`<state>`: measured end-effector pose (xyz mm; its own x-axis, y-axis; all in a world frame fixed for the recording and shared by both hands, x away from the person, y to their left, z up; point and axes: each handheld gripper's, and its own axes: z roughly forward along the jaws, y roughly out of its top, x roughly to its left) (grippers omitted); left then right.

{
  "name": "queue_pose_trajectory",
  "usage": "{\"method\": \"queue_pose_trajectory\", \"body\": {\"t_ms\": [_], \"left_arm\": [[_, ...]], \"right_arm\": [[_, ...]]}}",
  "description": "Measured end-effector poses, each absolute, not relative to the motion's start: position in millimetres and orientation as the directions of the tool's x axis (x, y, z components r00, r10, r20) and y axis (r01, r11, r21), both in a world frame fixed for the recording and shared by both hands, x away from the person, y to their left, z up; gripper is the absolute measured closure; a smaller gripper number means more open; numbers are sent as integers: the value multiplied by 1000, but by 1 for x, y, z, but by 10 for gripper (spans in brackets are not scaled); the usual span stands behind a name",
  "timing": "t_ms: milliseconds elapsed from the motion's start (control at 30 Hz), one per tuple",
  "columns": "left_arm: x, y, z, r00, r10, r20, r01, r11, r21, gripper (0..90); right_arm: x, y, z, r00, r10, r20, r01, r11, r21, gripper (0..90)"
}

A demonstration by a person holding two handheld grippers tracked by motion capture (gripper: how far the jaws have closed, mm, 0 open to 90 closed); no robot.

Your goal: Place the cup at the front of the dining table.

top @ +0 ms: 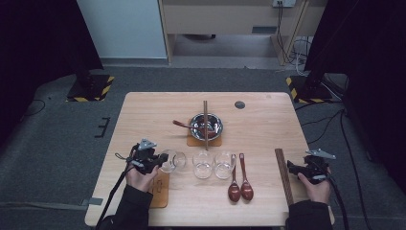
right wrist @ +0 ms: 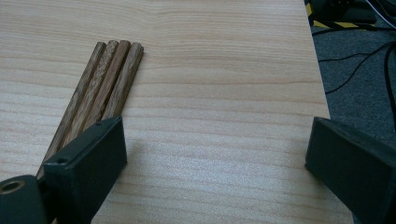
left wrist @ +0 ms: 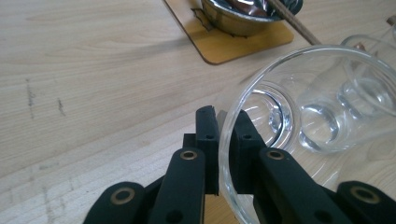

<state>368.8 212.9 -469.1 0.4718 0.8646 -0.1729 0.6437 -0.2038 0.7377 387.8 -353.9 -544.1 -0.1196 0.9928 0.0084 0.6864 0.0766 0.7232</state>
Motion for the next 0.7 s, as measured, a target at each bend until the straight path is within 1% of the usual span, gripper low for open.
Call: {"method": "queue_pose_trajectory", "body": {"t_ms": [333,700], "left_arm": [[366,224,-454,452,874,-180,610,-156,777,841],[375,232,-448,426,889,-171,602,-137,787,841]], "right_arm": [[388,-354,-544,-120,993,8,686,77,723,54],[388,-354,-544,-119,993,9,687,76,723,53]]}}
